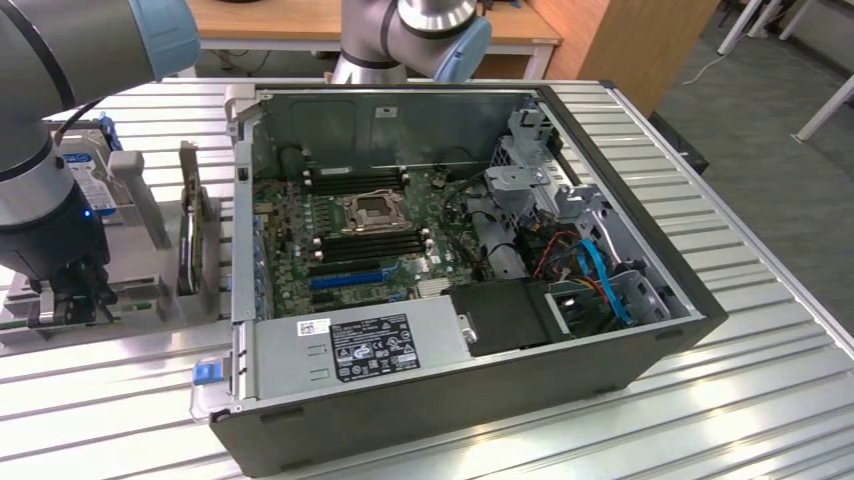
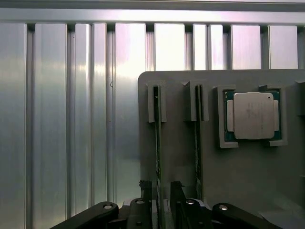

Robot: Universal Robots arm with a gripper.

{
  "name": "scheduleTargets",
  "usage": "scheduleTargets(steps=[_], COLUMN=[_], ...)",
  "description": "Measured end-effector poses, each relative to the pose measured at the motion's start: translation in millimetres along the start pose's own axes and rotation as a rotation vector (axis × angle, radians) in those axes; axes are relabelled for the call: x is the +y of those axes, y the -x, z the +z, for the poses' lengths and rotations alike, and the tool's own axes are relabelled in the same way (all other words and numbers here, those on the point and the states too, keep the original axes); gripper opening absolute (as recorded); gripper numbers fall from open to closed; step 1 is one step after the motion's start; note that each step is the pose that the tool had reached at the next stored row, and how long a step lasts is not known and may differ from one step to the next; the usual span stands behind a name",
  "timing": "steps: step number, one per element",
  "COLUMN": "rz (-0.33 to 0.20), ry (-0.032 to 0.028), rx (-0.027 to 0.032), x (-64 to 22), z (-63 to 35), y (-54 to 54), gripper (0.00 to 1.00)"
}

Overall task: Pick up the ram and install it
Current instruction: 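Pick up the ram and move it above insertion slot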

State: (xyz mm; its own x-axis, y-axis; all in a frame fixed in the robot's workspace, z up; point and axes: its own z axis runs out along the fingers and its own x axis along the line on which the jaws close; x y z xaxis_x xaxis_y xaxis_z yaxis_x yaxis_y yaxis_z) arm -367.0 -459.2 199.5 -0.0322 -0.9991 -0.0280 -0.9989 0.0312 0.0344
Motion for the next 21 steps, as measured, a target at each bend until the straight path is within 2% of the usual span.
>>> scheduleTargets(steps=[2, 3, 21], rz=[0.000, 0.000, 0.000], ry=[0.0000, 0.0000, 0.0002], rx=[0.0000, 0.0000, 0.0001], x=[0.0, 0.0, 0.1], z=[0.0, 0.0, -2.1], y=[0.0, 0.0, 0.1], gripper=[0.29, 0.22, 0.22])
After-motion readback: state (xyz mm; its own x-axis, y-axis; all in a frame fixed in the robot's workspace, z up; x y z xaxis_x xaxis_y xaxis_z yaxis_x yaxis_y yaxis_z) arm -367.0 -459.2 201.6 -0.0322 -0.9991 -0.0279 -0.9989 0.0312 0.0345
